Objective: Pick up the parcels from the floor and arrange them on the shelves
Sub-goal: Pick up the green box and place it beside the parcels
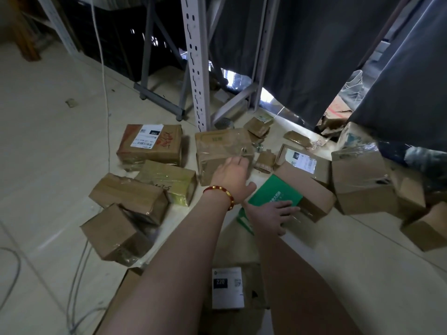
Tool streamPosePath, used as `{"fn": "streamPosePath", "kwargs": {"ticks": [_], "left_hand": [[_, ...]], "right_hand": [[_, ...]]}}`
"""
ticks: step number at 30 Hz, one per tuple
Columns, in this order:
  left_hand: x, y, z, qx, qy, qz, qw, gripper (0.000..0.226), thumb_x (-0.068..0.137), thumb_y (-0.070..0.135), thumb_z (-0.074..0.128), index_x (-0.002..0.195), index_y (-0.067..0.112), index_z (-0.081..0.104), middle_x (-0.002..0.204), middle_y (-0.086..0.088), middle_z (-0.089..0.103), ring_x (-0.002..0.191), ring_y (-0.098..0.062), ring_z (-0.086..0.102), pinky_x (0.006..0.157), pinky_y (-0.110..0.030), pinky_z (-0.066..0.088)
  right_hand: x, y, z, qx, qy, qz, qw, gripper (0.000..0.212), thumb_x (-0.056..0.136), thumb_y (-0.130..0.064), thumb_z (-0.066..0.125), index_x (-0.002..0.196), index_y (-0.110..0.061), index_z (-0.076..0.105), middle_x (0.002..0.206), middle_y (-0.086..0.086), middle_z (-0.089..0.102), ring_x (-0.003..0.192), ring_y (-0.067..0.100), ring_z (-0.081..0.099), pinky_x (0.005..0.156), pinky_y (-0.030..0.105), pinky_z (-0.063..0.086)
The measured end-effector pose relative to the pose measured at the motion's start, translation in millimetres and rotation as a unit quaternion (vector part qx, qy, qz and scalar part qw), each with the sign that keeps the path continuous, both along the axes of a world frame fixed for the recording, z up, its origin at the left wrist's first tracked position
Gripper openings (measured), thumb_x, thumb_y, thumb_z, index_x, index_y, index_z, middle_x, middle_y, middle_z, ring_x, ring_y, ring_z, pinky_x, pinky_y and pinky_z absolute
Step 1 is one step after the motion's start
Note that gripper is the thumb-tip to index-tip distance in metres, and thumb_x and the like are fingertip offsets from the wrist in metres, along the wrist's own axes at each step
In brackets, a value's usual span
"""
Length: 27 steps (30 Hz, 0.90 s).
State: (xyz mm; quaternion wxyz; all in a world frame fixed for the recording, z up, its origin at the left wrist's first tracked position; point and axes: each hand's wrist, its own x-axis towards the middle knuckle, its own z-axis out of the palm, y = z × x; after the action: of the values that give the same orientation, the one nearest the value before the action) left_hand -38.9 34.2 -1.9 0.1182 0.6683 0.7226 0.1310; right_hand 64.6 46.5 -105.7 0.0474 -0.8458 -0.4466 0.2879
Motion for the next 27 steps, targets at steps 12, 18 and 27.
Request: {"fn": "streamPosePath", "kwargs": {"ticks": [12,18,27], "left_hand": [[-40.5,2.0,22.6,-0.017,-0.251,0.198,0.947,0.057,0.092,0.051,0.055,0.134,0.014,0.049,0.129,-0.005,0.057,0.112,-0.026,0.057,0.096,-0.041,0.049],[-58.4,-23.2,30.9,-0.143,-0.484,0.307,0.807,0.073,0.092,0.063,0.044,0.144,0.012,0.042,0.144,-0.011,0.046,0.119,-0.028,0.048,0.097,-0.04,0.04],[-55.0,-39.8,157.0,-0.159,-0.524,0.319,0.773,0.084,0.086,0.075,0.04,0.143,0.013,0.042,0.135,-0.012,0.057,0.113,-0.03,0.058,0.097,-0.044,0.047]], "right_hand": [[3.2,11.0,37.0,0.151,0.643,-0.118,0.742,0.05,0.077,-0.054,0.059,0.109,-0.017,0.067,0.107,0.014,0.064,0.105,0.035,0.064,0.089,0.044,0.05],[10.4,-6.3,83.2,0.129,0.776,-0.152,0.598,0.055,0.09,-0.044,0.046,0.135,-0.013,0.057,0.122,0.018,0.059,0.119,0.04,0.054,0.108,0.058,0.032],[16.1,-33.2,213.7,0.008,0.857,-0.116,0.502,0.056,0.091,-0.057,0.037,0.128,-0.016,0.05,0.125,0.016,0.055,0.117,0.036,0.048,0.102,0.05,0.034]]}}
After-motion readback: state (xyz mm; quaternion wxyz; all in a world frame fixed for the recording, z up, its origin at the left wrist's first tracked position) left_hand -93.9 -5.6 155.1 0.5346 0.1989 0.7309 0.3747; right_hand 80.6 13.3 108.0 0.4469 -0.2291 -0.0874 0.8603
